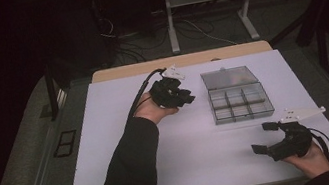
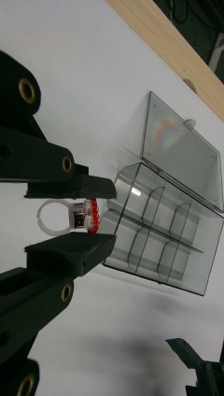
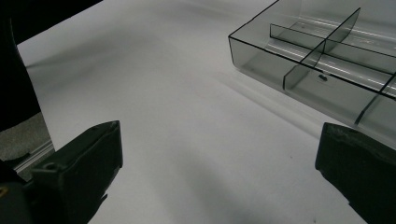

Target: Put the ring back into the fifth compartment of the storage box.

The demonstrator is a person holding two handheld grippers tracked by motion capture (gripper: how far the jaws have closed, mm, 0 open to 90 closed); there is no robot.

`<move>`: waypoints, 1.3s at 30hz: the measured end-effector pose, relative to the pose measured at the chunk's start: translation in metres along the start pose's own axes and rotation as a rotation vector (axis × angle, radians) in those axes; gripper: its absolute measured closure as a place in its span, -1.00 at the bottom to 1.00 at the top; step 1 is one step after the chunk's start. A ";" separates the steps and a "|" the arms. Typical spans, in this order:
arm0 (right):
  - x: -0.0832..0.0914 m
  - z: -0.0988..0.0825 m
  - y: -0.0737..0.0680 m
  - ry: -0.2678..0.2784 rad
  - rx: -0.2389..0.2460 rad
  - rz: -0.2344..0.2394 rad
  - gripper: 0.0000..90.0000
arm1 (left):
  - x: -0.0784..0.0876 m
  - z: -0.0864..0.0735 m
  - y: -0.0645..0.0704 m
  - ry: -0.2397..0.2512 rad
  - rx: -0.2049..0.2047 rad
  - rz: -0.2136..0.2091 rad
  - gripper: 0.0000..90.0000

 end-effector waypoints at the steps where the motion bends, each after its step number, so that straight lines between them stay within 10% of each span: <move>1: 0.000 0.000 0.000 0.000 0.000 0.000 -1.00 | -0.002 0.002 0.001 0.008 0.005 -0.001 0.58; 39: 0.005 0.000 0.002 0.017 -0.002 0.003 -1.00 | -0.077 0.047 0.023 0.096 0.027 -0.081 0.58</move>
Point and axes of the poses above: each handheld gripper's, and its own axes: x roughly backward along the jaws, z roughly out of its top, y roughly to its right, the point moved 8 cm from there along -x, roughly forward along the jaws, and after that the axes turned 3 degrees about z, right-handed, at the moved point
